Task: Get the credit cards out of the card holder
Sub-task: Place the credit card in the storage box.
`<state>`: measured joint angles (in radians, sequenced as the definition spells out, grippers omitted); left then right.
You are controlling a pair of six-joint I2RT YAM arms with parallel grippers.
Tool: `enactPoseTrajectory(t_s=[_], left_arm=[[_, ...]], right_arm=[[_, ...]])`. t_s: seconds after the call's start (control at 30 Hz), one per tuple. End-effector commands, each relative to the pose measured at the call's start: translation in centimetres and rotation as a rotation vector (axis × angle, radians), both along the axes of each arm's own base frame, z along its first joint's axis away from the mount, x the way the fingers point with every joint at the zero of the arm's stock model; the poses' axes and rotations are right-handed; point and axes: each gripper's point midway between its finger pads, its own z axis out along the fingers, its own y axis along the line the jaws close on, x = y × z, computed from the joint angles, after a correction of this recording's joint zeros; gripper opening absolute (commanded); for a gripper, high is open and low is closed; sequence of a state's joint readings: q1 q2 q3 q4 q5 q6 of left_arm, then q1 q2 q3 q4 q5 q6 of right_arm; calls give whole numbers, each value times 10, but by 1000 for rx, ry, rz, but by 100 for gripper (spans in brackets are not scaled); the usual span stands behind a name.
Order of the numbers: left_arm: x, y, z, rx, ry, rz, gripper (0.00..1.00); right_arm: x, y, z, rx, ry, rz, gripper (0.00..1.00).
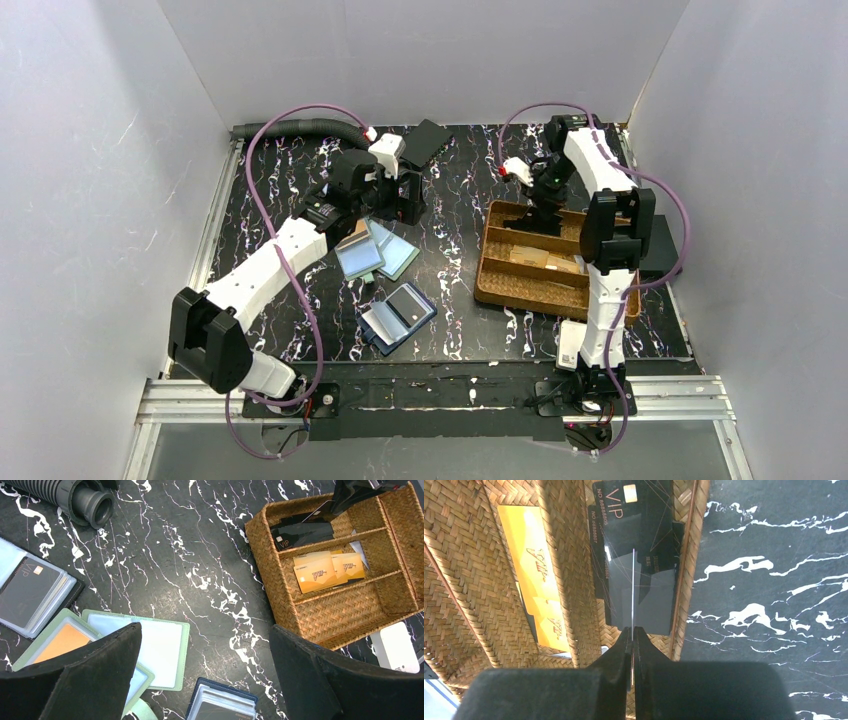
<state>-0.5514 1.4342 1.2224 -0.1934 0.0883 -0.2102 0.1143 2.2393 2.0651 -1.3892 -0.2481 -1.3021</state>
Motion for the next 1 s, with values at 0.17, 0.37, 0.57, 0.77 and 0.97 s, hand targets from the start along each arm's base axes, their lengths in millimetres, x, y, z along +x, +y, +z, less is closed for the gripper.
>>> enactPoseTrajectory(t_s=[0.17,0.37,0.57,0.77,0.97], left_arm=[[-8,9,17,-57,-42,31,98],[-15,13,20,-72,-49,40,98],[-23,20,23,-101,-51,75,98],[-35,27,26,-153,-9,126,98],[-53,36,17,-250,163,212,98]], right_arm=[[-7,4,-8,-27,43,36,9],[-5,5,-9,-44,42,21,15],[3,1,-2,-73,11,-27,24],[14,-3,21,-96,-74,-99,31],[12,-1,52,-72,-142,-124,39]])
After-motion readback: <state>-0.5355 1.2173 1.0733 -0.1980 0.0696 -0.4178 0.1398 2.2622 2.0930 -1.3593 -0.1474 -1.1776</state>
